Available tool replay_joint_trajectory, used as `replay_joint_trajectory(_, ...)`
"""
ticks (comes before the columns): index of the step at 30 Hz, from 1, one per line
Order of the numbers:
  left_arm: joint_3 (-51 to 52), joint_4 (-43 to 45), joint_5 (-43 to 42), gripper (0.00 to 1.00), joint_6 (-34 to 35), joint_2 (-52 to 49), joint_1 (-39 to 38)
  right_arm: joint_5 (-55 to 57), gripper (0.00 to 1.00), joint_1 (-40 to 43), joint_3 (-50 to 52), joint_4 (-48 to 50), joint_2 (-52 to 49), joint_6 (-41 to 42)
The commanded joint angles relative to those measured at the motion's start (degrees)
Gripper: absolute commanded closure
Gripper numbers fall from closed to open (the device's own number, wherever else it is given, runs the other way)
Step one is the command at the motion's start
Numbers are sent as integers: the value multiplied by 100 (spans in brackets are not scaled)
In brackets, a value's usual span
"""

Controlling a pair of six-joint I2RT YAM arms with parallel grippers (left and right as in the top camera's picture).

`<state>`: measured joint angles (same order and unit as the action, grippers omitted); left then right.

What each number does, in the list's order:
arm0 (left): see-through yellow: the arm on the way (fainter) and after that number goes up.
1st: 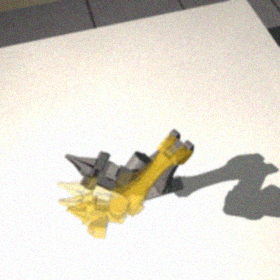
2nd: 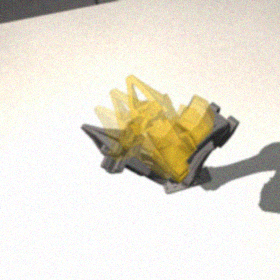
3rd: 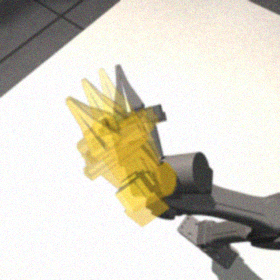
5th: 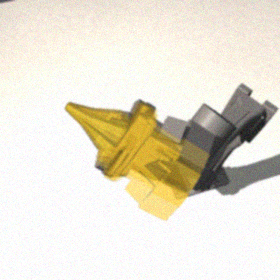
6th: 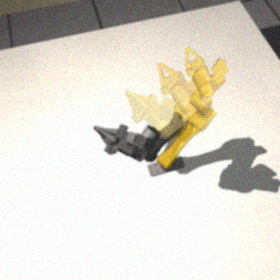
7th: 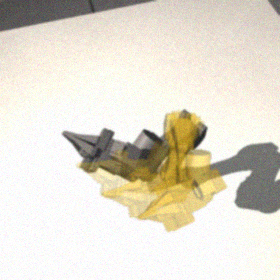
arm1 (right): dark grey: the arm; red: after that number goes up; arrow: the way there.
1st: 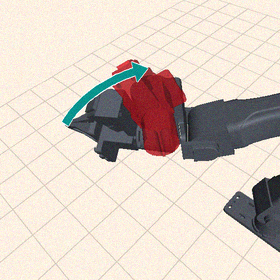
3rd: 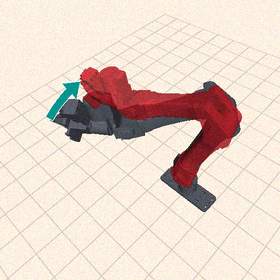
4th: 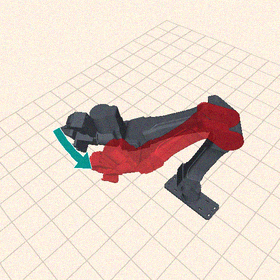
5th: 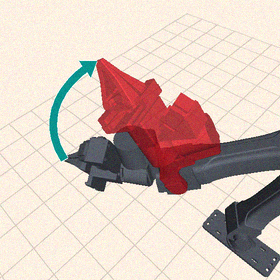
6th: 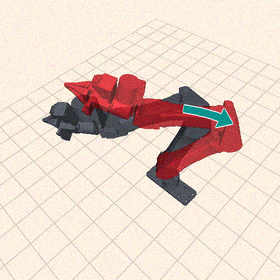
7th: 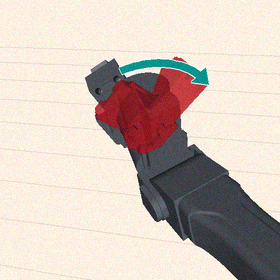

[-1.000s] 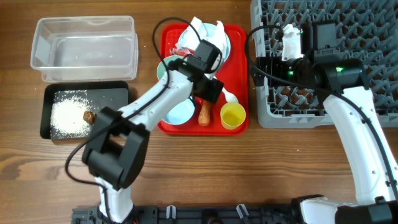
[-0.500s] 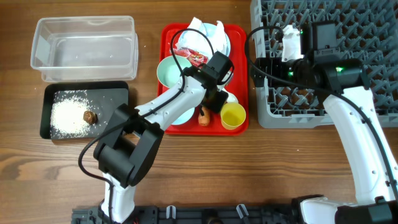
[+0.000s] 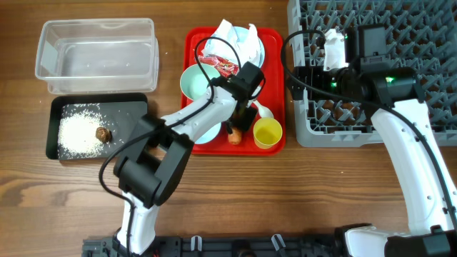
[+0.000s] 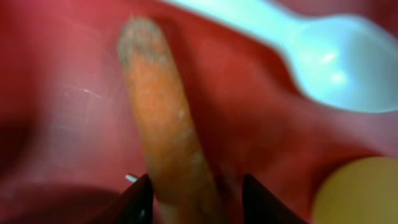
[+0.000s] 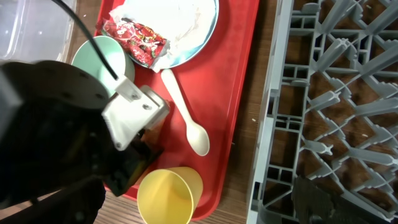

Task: Sort waste into correct bins and load items into the dishwasher rack
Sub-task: 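Grasp the carrot on the red tray with the left gripper, then carry the carrot left and drop it onto the black tray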

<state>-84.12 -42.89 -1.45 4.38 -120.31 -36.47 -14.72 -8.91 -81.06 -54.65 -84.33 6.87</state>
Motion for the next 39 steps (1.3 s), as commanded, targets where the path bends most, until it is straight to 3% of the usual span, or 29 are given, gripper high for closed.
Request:
replay_joint_trajectory(1,-22,-22,92,59,81,-234,22,63,0,13,-94,-4,-66,63)
replay_joint_trajectory(7,-22,-26,109,96,81,-232,22,63,0,13,-94,2,-66,63)
replay_joint_trajectory(14,-284,-350,105,96,83,-74,22,61,0,13,-94,52,-66,66)
replay_joint_trajectory(28,-2068,-2159,280,96,170,909,197,63,1,13,-94,125,-66,61)
replay_joint_trajectory(35,-2100,-3021,1152,96,675,1473,966,59,0,13,-94,105,-66,74)
replay_joint_trajectory(39,-2096,-3504,1207,96,728,1537,1690,61,1,13,-94,107,-66,70)
